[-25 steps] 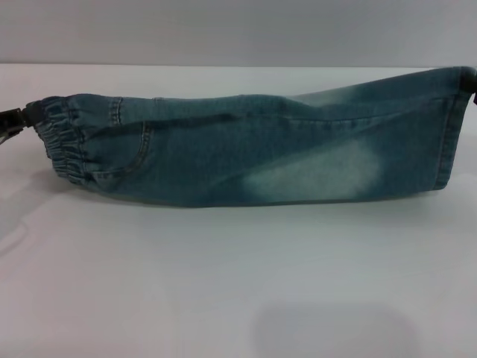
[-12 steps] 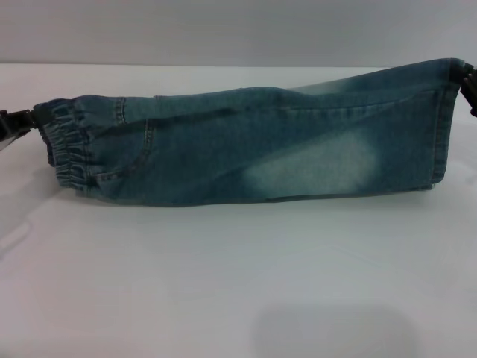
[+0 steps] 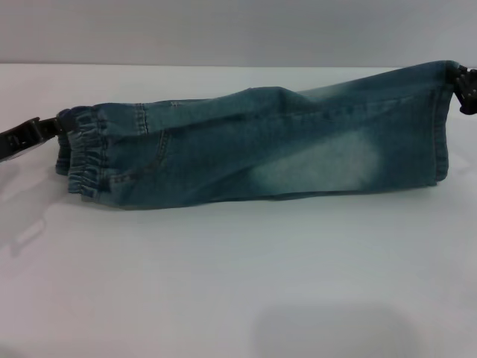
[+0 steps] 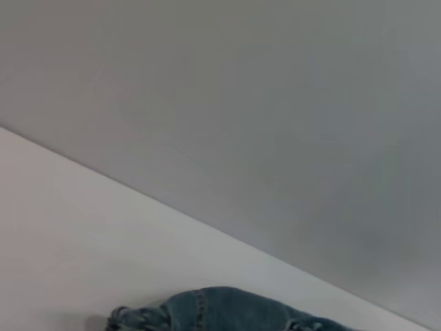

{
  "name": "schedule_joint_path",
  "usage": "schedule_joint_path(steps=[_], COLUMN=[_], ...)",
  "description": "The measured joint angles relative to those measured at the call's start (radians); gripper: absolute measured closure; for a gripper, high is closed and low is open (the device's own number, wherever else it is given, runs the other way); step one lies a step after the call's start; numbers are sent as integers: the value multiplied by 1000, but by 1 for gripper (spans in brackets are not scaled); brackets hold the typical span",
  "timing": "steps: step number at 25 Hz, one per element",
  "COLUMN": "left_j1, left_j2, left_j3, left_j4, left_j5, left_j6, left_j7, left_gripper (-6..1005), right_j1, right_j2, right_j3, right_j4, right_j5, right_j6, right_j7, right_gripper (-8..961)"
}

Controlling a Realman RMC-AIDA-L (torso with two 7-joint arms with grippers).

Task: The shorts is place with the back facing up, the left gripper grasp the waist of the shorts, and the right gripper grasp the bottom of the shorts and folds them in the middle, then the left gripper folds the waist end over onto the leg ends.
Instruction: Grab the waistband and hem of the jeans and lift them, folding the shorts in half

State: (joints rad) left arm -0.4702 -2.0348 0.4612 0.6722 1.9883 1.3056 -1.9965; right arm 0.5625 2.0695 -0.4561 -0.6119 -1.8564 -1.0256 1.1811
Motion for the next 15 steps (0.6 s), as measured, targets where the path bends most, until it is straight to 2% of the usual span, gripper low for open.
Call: schedule_joint_path(steps=[6,15], left_j1=[-1,-16], left_j2=[-10,-14], left_j3=[14,14], left_j4=[-23,-61], left_j5=[-3,-7], left_j6=[-35,-62], left_j7=[36,77], left_gripper=[946,942], right_j1=[6,34], right_j2=[1,1], right_j3=[0,-1], right_j4=[47,84], right_j5=[92,96], right_j6=[67,163], right_j7=[-67,-70], right_gripper=[954,953])
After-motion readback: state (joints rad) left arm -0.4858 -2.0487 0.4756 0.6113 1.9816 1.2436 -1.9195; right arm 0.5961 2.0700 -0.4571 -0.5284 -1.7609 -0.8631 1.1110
